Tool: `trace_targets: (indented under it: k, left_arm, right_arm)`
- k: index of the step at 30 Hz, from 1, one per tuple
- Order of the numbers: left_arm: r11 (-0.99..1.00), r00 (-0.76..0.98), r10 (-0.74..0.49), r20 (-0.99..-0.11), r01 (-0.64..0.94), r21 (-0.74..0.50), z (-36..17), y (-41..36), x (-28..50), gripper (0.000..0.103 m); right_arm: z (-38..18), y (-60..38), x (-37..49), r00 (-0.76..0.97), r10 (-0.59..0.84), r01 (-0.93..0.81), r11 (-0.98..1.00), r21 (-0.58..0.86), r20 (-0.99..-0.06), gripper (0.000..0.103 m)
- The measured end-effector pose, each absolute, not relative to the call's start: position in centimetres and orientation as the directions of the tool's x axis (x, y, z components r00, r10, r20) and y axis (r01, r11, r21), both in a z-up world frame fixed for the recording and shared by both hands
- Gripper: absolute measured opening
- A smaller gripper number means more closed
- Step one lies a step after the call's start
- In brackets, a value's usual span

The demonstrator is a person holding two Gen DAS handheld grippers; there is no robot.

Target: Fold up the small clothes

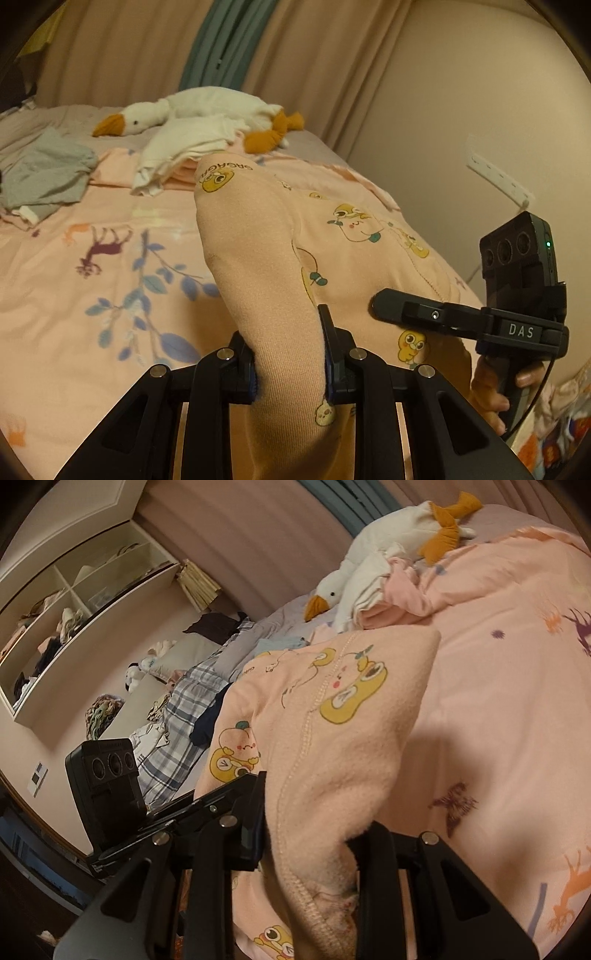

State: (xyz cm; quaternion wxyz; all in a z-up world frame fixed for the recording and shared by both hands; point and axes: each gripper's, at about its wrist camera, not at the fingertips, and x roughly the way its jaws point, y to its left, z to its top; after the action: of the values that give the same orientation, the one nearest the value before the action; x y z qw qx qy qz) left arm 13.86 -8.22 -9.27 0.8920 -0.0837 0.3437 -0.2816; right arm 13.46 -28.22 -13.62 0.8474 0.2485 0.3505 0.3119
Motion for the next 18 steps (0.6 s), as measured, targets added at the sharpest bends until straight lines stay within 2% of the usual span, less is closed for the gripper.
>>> trace_targets:
  k: [5,11,18]
  left_arm:
    - [0.881,0.653,-0.468,-0.595,0.392,-0.263,-9.4,-6.3,13.8,0.023]
    - [0.894,0.644,-0.448,-0.62,0.342,-0.29,-9.8,-3.2,14.2,0.023]
    - [0.924,0.635,-0.38,-0.672,0.284,-0.255,-12.1,-2.6,15.3,0.023]
  right_arm:
    - [-13.0,-24.5,14.9,0.538,0.69,-0.382,0.712,0.589,-0.484,0.027]
    - [-13.3,-21.3,15.9,0.504,0.689,-0.401,0.72,0.566,-0.52,0.027]
    - [-15.4,-18.7,17.1,0.487,0.651,-0.394,0.759,0.519,-0.582,0.027]
